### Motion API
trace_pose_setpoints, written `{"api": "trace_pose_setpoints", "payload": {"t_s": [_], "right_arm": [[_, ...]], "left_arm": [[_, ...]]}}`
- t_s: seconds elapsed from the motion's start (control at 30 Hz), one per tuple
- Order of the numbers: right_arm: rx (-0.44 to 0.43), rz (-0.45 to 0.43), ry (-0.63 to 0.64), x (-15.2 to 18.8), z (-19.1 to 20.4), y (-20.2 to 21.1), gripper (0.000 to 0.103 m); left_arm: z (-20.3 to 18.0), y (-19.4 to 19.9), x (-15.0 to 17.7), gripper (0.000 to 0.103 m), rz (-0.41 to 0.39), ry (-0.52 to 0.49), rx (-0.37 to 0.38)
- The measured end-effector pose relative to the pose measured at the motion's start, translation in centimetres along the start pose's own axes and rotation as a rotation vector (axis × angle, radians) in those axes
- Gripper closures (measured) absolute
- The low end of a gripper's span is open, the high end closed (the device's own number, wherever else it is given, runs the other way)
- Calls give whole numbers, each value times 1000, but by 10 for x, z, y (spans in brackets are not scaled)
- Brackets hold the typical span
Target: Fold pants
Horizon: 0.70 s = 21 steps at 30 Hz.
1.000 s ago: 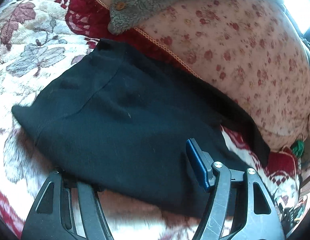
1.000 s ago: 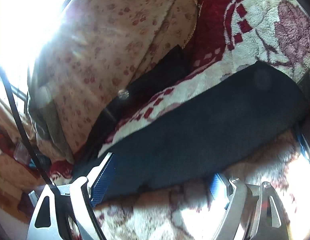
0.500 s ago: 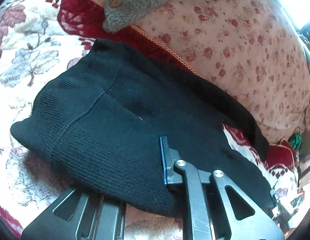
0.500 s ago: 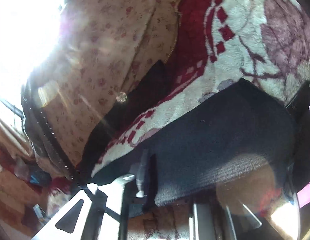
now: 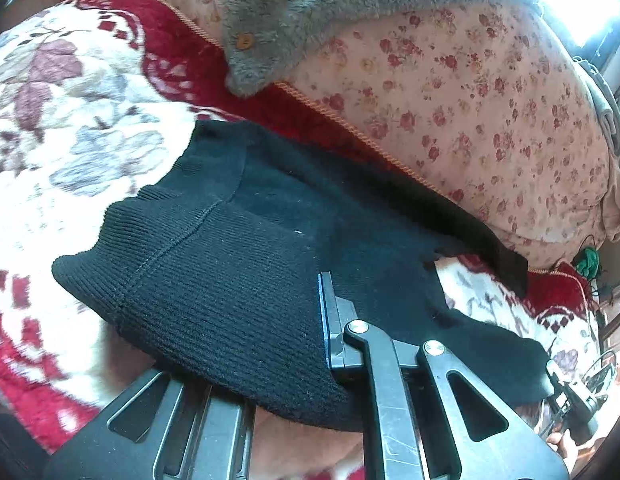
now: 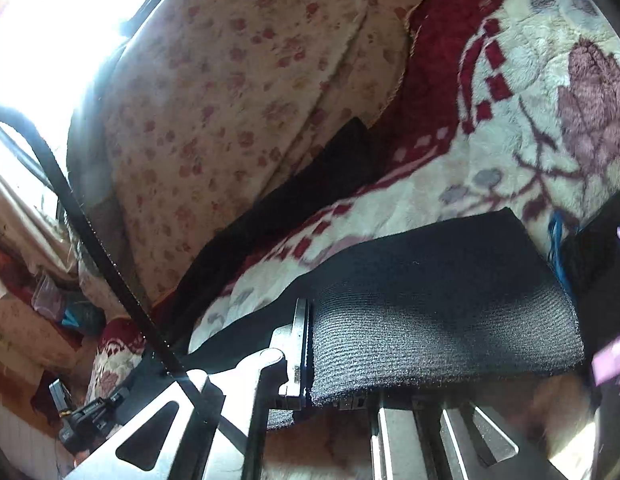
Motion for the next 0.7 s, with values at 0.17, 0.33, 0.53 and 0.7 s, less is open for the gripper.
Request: {"api": "trace_pose_setpoints", "payload": {"t_s": [0.17,0.33,0.53,0.7], "right_arm": [[-49,73,10,34,13,9,96],[-34,137,1,63,14,9,95],[73,131,-13,58,5,23,69],[206,146,57,51,4,37,54]], "left_arm": [[33,30,11,96,-5,-4,-33],[56,32,26,96,32,7,-74],[48,31,35,88,13,-30,-127],[46,37,39,82,10,-61,-164]]}}
Point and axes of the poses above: each gripper's, at about its wrist camera, not at the fingertips, and y roughly against the way its jaws point, z to its left, x to its underside, the point moved 1 cm from there along -y, roughly the way its jaws point, and after that the axes turned 1 degree about -x, right-handed, at the moved point
